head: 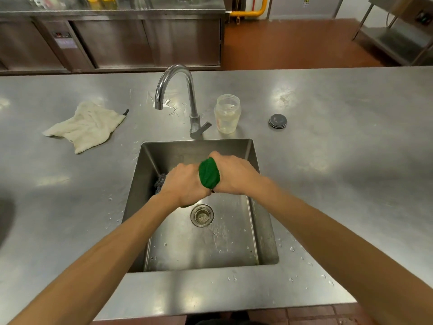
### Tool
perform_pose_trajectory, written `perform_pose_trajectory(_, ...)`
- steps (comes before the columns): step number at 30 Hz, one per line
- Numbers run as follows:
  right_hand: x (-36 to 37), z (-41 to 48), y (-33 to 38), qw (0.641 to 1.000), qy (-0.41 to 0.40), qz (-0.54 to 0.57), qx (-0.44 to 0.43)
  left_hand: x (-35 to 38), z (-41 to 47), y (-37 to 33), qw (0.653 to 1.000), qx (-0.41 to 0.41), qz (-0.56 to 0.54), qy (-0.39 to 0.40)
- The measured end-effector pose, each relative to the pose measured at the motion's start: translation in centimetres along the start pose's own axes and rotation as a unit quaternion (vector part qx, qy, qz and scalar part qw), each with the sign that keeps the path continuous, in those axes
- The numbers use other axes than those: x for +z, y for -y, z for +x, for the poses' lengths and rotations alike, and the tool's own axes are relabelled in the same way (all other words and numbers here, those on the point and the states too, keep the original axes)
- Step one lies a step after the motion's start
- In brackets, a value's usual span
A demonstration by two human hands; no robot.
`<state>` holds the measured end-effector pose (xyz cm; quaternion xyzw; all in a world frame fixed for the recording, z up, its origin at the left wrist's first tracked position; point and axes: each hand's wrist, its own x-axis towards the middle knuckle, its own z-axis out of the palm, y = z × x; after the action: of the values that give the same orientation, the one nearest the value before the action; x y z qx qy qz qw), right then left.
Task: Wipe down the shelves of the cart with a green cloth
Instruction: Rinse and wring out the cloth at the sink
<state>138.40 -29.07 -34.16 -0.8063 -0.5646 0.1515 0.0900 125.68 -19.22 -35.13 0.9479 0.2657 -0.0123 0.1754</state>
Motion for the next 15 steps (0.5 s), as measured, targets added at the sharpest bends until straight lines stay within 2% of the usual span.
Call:
perform_pose_trajectory(3,0.7,-1.6,-0.3,0.991,-0.105,-0.008,-0.082,-0.3,-0.7,0.9,0.982,-0.060,-0.179,-0.001)
perform_pose_trajectory(6,1.2,-3.1,-0.7,0.968,-0.178,-0.062,-0.165,-0.9,-1.5,1.3,0.919,-0.121,-0.373,0.042)
perform_pose_trajectory(8,1.6,-3.4,-0.5,0.957,-0.203,-0.095,-0.186,-1.4,-2.3,0.8,0.886,-0.104,-0.441,0.096)
perform_pose_trajectory(11,1.4,-2.9,-0.1,0.948,-0.252,-0.117,-0.156,-1.6,-3.2,-0.8,0.856,-0.074,-0.488,0.156)
perform_pose_trajectory(13,1.1,-2.5,-0.3,0.945,-0.274,-0.105,-0.145,-1.9,-3.3,-1.4,0.867,-0.063,-0.469,0.155)
perform_pose_trajectory(15,0.9,-2.3,-0.8,0.949,-0.255,-0.101,-0.157,-2.1,-3.2,-1.4,0.888,-0.054,-0.429,0.155)
